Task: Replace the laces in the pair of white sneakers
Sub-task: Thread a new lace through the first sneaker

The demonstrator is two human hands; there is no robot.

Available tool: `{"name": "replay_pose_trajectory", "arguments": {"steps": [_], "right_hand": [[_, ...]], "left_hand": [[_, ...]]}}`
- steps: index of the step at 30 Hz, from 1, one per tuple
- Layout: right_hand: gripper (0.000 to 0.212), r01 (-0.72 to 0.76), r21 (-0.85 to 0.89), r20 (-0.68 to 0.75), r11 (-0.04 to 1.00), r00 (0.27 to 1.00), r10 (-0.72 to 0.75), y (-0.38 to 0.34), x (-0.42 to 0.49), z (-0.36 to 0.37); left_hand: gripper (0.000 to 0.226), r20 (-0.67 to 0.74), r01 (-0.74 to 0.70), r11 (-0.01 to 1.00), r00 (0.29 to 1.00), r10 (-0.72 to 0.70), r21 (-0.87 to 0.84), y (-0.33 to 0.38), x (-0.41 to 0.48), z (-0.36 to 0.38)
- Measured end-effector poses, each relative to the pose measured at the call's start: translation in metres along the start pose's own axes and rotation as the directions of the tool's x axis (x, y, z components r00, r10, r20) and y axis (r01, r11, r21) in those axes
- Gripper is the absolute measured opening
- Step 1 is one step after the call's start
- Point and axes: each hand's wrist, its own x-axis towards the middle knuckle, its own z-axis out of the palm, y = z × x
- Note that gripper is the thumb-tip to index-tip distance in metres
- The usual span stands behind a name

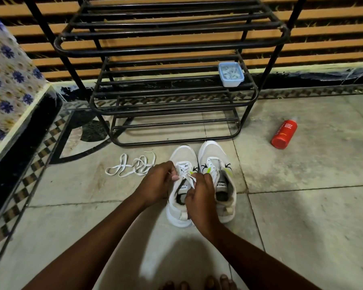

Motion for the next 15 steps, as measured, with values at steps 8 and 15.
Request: {"name": "replay_pose_trajectory", "arguments": {"steps": [8, 15], "right_hand": [[0.046, 0.009, -0.053, 0.039, 0.999, 0.999, -0.007, -0.0015, -0.0015, 0.0026], [0.045, 0.013, -0.023, 0.043, 1.0, 0.999, -0.012, 0.0004, 0.003, 0.0009]], "left_hand": [[0.028, -0.125, 0.014, 0.987, 0.992, 0.006, 0.157, 0.0107, -0.0021, -0.0053], [0.017, -0.216, -0.016, 0.999, 0.976, 0.026, 0.048, 0.0114, -0.0009, -0.0034]]}}
